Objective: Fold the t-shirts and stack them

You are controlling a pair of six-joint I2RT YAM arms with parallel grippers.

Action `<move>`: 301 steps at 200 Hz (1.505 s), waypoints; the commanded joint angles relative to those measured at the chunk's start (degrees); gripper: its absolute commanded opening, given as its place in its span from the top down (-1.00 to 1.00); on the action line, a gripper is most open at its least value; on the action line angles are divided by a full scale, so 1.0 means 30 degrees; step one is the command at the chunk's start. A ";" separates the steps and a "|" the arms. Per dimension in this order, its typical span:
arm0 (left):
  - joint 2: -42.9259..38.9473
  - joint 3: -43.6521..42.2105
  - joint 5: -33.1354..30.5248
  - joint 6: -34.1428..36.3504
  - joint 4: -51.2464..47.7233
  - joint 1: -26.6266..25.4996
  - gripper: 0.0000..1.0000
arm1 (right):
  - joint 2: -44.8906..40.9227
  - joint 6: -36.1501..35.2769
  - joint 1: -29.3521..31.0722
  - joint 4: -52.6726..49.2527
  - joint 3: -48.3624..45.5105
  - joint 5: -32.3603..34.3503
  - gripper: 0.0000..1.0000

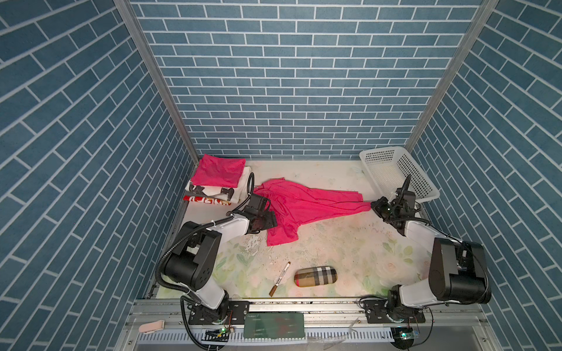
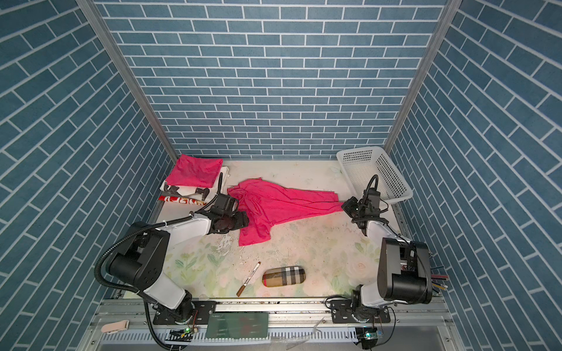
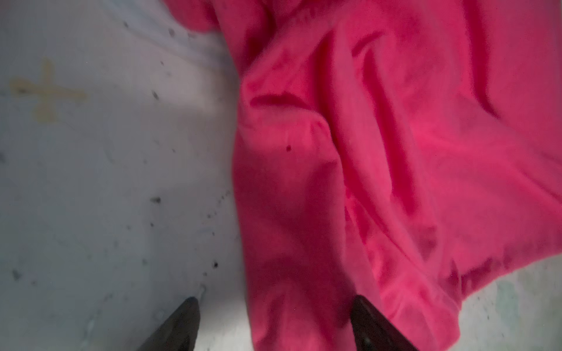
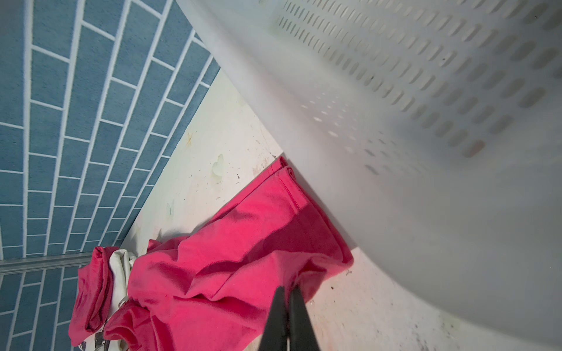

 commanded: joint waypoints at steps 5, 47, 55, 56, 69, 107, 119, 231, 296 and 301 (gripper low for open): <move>0.0833 0.0065 0.0392 0.0742 0.2261 0.0380 -0.47 | -0.0298 -0.0116 -0.0035 0.0423 -0.0372 -0.0353 1.00; 0.2297 0.0399 0.0630 0.0810 0.2453 0.0442 -0.04 | -0.0169 -0.0071 -0.0052 0.0396 -0.0227 -0.0448 0.99; 0.2412 0.0311 0.0572 0.0774 0.2428 0.0531 0.08 | -0.0200 -0.0108 -0.0054 0.0323 -0.0175 -0.0372 0.99; 0.2430 0.0294 0.0571 0.0775 0.2427 0.0549 0.10 | -0.0200 -0.0108 -0.0057 0.0305 -0.0172 -0.0366 0.99; 0.2671 0.0326 0.0480 0.0926 0.2295 0.0661 0.31 | -0.0230 -0.0137 -0.0058 0.0308 -0.0104 -0.0276 0.98; 0.2873 0.0439 -0.0307 0.1369 0.1870 0.0726 0.72 | 0.0019 0.0067 -0.0052 0.0496 0.0011 -0.0458 0.98; 0.2743 0.0338 -0.0481 0.1414 0.1789 0.0731 0.79 | 0.0030 0.0040 -0.0056 0.0495 0.0008 -0.0417 0.97; 0.1393 -0.1564 0.3640 0.0011 0.5016 0.2582 0.15 | 0.0185 0.0038 0.0109 0.0610 -0.0005 -0.0536 0.97; 0.2418 -0.1572 0.4664 -0.0792 0.5766 0.2617 0.48 | 0.0092 -0.0108 0.0126 0.0418 0.0121 -0.0390 0.97; 0.2418 -0.1532 0.4578 -0.0727 0.5618 0.2595 0.52 | 0.0121 -0.0108 0.0123 0.0421 0.0124 -0.0390 0.97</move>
